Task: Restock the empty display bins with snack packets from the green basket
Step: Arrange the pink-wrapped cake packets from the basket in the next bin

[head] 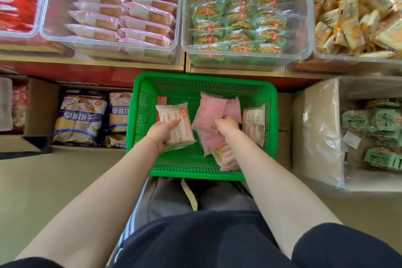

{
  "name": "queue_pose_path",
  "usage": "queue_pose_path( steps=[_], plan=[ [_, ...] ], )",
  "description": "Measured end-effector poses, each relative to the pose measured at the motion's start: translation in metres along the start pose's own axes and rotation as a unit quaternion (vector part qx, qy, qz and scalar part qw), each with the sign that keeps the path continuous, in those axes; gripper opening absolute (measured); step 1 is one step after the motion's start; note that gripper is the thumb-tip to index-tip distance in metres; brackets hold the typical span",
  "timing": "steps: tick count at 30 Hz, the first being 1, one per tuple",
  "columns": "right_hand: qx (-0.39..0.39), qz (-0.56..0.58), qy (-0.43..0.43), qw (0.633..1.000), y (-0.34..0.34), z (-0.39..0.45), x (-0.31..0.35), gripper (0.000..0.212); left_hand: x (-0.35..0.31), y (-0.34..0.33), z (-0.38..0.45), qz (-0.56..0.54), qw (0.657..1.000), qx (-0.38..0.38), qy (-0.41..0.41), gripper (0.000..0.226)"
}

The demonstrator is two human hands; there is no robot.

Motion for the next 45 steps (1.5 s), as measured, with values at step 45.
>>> queue_pose_path(
  steps=[45],
  plan=[
    [0.158,0.409,0.166,0.883,-0.042,-0.137,0.31,0.036,-0.35,0.119,-0.089,0.078,0.954,0.112,-0.266,0.024]
  ],
)
Point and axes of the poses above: each hand's wrist, its own z-axis towards the middle knuckle, its own y-axis out of the back of the hand, x = y × z, the point moved 1 cm from there along z, towards the middle knuckle, and after that the axes turned 4 degrees about -z, right-handed, at the moved point
